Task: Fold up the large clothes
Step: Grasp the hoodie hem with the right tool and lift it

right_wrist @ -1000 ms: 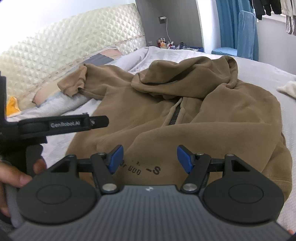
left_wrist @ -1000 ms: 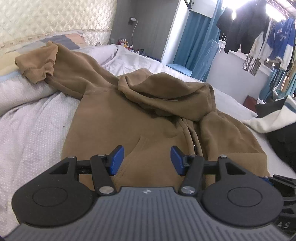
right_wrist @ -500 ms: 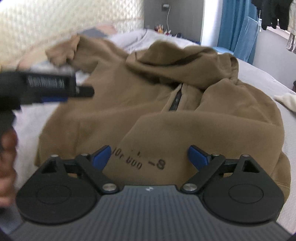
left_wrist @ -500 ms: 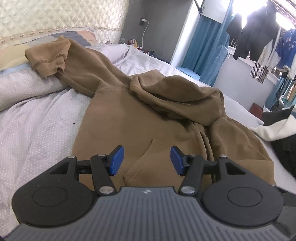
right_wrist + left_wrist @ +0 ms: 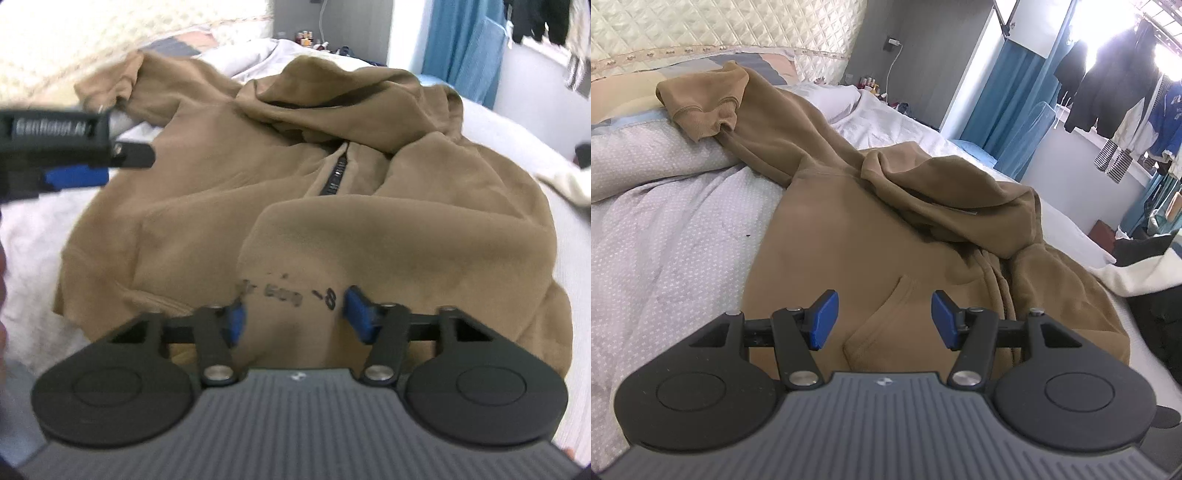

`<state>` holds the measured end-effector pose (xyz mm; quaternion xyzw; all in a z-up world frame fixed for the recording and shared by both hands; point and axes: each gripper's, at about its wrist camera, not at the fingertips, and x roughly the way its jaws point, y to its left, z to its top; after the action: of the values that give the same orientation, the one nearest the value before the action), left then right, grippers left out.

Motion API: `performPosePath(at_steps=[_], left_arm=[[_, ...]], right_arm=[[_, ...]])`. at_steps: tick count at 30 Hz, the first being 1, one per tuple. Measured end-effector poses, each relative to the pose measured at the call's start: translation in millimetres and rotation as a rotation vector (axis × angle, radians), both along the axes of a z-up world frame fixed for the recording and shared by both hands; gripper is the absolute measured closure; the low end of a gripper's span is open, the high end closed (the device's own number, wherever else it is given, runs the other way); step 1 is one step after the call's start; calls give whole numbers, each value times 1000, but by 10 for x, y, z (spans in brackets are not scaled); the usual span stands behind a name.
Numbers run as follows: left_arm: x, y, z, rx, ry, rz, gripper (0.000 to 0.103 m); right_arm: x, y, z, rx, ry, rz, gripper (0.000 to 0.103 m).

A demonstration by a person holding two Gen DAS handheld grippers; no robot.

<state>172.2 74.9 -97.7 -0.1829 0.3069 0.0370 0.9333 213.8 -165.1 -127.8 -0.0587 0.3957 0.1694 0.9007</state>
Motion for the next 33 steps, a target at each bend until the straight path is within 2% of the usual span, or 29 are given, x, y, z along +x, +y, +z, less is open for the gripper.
performPosePath(at_steps=[3, 5, 6, 14, 18, 21, 25, 30, 33], left_arm=[[-47, -8, 16, 7, -7, 2, 42], [-63, -2, 19, 9, -8, 5, 42], [-67, 9, 19, 5, -7, 6, 42], [-71, 26, 11, -17, -11, -1, 42], [-72, 19, -4, -11, -5, -5, 42], [-59, 40, -8, -15, -2, 1, 42], [-41, 15, -16, -8, 3, -4, 42], [9, -28, -48, 10, 16, -4, 42], [-4, -15, -37, 10, -6, 24, 42]], right_arm=[[-42, -67, 95, 45, 10, -9, 68], [-51, -99, 167, 63, 20, -9, 72], [-53, -135, 207, 81, 25, -14, 80], [-85, -609, 610, 178, 21, -76, 84], [19, -899, 1139, 170, -121, -87, 84], [144, -1284, 1595, 70, -294, -152, 84], [462, -1966, 1903, -66, -402, -306, 84], [936, -2747, 1934, -213, -451, -482, 85], [1320, -3274, 1729, -318, -406, -597, 85]])
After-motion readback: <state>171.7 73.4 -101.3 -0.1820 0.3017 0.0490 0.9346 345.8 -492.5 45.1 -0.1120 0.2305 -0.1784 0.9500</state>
